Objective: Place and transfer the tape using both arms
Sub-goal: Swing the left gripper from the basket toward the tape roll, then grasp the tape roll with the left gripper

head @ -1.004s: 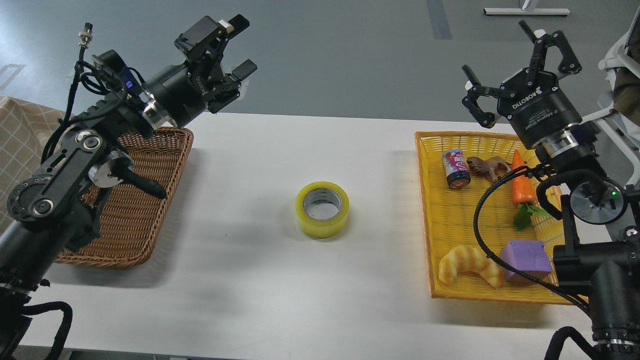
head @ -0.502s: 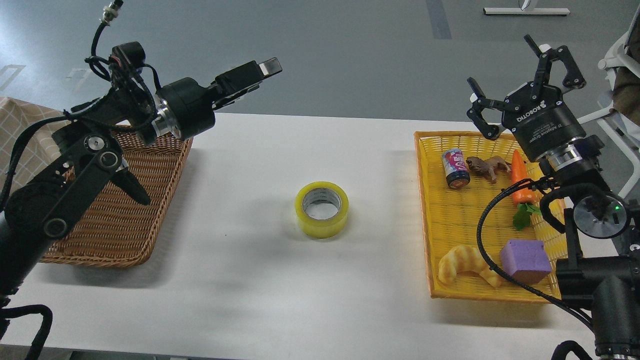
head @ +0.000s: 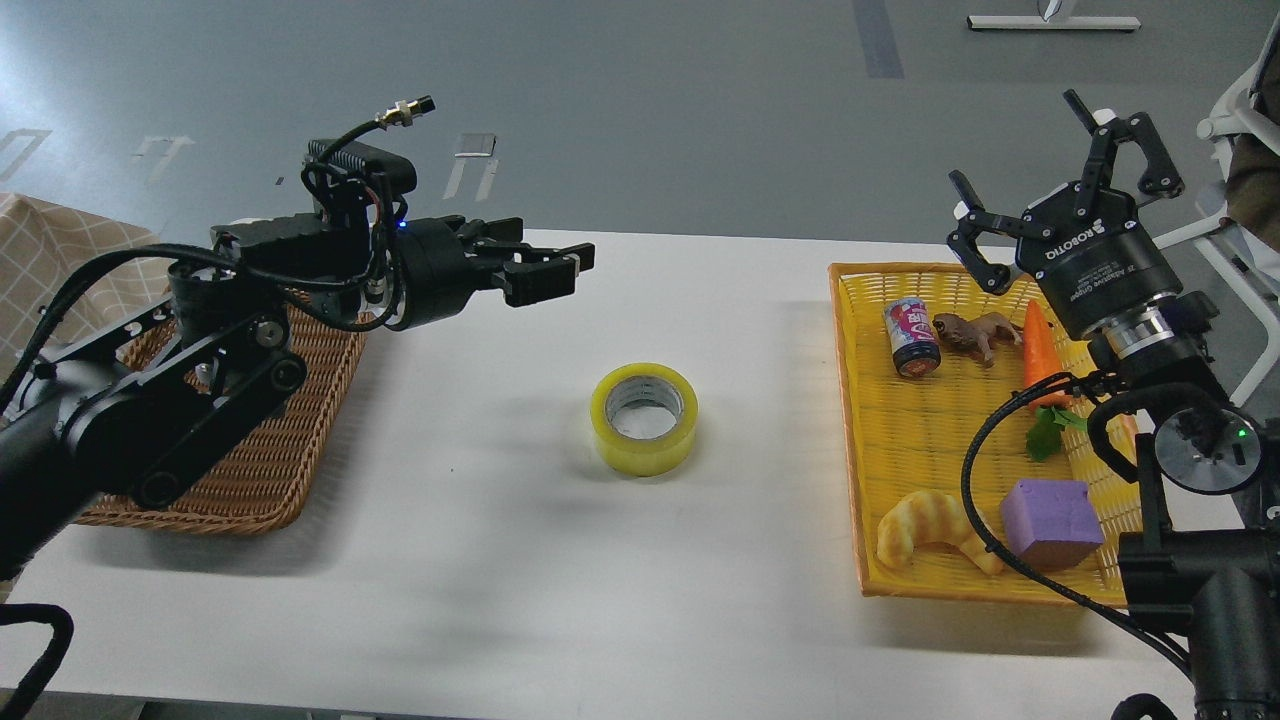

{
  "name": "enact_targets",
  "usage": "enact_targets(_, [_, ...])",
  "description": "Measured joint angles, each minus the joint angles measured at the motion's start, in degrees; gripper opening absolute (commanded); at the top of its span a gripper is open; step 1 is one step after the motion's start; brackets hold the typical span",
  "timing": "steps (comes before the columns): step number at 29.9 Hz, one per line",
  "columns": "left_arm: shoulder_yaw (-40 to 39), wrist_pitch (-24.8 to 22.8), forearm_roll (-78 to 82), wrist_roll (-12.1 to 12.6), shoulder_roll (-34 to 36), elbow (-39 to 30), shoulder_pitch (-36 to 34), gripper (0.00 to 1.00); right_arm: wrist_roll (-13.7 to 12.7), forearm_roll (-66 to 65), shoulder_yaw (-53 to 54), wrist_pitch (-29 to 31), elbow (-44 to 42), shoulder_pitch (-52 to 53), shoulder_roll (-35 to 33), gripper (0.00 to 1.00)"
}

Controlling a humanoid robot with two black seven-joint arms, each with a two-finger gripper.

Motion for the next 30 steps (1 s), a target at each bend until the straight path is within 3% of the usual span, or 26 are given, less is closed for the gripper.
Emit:
enact_targets(7, [5.26,0.0,6.33,1.9,-0.4,0.02,-0.94,0.98,0.07,0.01,1.37,0.0,-0.49,-1.22,0.0,1.0])
enact_targets(13, [10.06,0.0,6.45,5.7,-1.96,0.55,-3.6,0.98,0.25,0.01,1.7,0.0,-0.57,-1.65,0.0,1.0])
enact_targets(30, [12.21,0.0,6.05,6.89,-11.55,6.52,-4.05,0.98,0.35,0.07,2.0,0.0,-0.57,-2.66,0.0,1.0])
